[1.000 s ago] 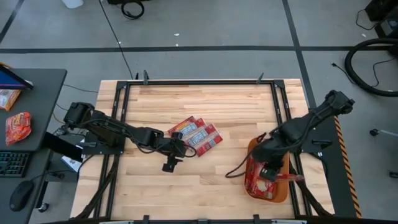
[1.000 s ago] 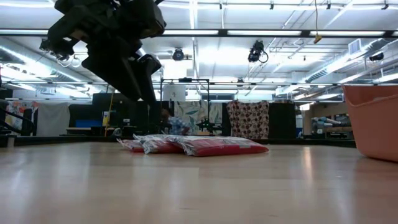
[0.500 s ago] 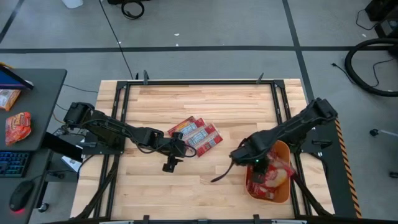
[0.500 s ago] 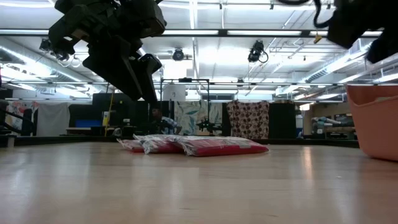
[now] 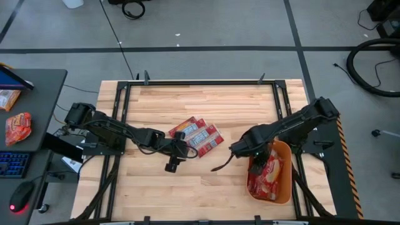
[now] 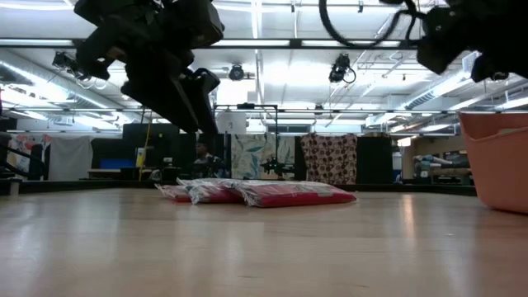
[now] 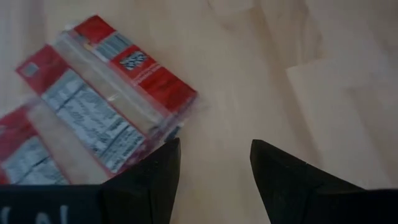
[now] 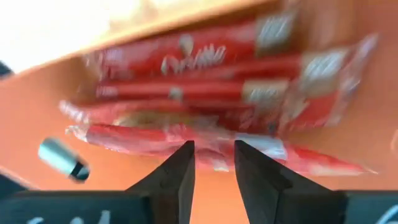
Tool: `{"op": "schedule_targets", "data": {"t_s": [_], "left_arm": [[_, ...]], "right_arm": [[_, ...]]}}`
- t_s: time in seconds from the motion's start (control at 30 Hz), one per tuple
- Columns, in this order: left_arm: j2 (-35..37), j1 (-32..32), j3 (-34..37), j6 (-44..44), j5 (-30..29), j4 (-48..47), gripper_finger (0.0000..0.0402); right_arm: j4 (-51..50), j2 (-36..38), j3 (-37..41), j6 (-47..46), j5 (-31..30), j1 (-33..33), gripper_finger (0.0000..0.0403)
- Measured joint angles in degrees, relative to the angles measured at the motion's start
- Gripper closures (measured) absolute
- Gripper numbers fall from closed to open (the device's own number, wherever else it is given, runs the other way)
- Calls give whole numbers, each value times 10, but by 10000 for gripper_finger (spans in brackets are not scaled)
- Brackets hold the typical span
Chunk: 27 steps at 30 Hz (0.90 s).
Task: Sort popcorn bags into baskets
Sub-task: Put the red popcorn bag into the orange bin
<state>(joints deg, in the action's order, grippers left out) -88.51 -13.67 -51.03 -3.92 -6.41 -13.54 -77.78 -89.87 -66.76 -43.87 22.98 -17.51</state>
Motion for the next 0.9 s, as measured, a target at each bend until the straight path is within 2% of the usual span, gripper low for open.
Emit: {"op": "schedule_targets", "data": {"t_s": [0.17, 0.37, 0.6, 0.8, 0.9], "left_arm": [[-10, 0, 0, -35, -48, 9, 203], [-66, 0, 0, -116, -69, 50, 203], [-125, -7, 0, -219, -199, 101, 203], [-152, -9, 0, -253, -210, 102, 203], [-157, -14, 0, -255, -213, 104, 203]], "right_arm": [[61, 31, 0, -3, -122, -2, 286], [170, 68, 0, 4, -193, -5, 287], [320, 76, 0, 55, -291, -26, 287], [404, 48, 0, 116, -381, -54, 287], [424, 30, 0, 131, -400, -61, 287]]}}
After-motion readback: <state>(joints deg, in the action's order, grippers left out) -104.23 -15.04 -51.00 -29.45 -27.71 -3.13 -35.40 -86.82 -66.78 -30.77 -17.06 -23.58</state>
